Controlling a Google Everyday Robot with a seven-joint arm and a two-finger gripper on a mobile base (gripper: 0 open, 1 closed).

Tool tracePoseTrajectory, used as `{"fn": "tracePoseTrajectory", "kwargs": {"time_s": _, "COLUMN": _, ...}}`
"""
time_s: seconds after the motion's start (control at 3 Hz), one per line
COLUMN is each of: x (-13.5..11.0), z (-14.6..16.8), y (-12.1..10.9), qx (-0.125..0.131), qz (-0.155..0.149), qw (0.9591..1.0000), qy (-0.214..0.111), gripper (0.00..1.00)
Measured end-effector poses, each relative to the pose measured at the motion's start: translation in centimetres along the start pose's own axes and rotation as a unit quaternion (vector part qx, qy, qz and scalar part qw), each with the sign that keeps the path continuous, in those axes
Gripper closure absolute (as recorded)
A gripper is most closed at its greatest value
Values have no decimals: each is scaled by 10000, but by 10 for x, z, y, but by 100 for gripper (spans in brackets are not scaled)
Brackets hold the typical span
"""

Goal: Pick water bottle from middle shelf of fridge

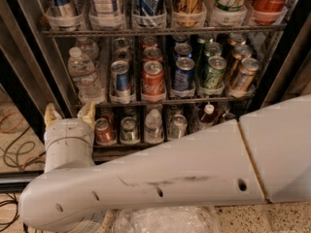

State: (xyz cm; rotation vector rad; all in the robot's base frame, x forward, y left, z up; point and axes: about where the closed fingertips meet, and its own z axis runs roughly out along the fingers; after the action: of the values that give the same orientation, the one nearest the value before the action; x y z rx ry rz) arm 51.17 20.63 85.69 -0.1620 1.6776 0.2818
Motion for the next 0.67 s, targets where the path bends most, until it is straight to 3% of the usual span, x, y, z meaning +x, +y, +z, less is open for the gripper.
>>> {"fn": "tracePoseTrajectory", "kwargs": {"time_s": 0.67, "x": 2, "z": 28, "y": -13, "qx": 296, "qz": 150, "qw": 9992, "qy": -227, "gripper": 33}}
